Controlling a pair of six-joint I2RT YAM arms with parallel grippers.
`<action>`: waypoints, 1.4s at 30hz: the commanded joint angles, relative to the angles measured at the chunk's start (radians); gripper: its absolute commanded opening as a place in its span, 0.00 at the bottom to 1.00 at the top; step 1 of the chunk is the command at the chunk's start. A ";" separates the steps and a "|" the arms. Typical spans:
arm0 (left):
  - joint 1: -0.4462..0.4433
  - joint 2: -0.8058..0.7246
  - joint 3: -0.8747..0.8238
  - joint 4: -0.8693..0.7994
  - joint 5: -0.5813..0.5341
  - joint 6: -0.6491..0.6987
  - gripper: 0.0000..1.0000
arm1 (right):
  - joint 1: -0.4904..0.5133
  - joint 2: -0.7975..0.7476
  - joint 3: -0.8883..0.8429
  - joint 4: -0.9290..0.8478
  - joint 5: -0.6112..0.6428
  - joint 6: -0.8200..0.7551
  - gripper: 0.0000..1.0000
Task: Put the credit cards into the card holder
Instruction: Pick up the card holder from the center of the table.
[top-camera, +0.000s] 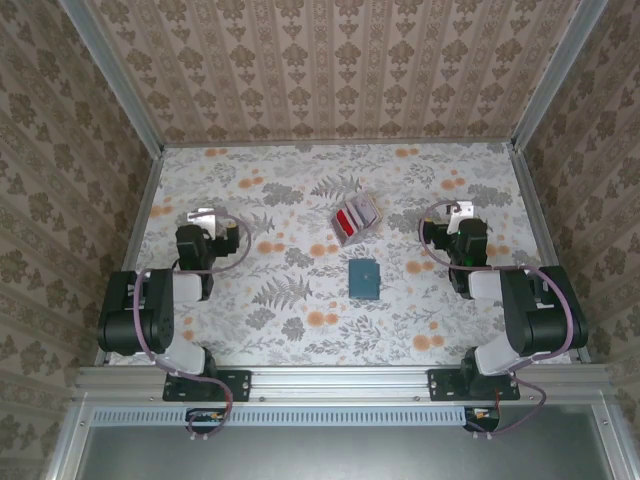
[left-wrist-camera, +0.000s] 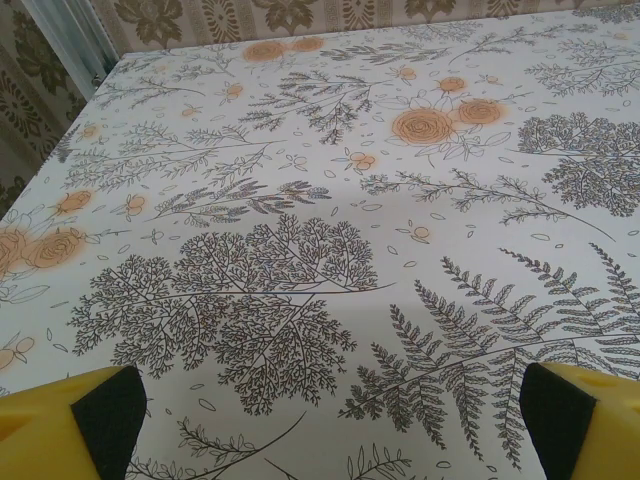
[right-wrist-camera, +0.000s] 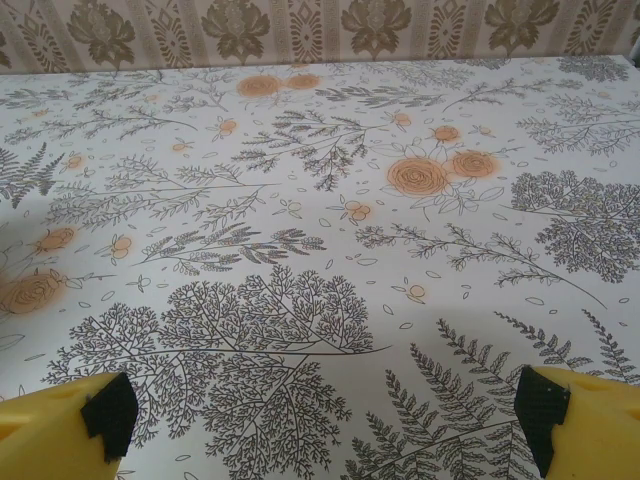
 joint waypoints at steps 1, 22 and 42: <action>0.001 0.004 0.002 0.032 0.016 0.016 1.00 | -0.004 0.006 -0.008 0.029 -0.021 0.000 1.00; 0.004 0.004 0.002 0.030 0.023 0.013 1.00 | -0.002 0.008 -0.003 0.023 -0.020 -0.001 1.00; 0.016 -0.244 0.442 -0.912 0.033 -0.253 1.00 | 0.033 -0.375 0.276 -0.756 0.091 0.372 1.00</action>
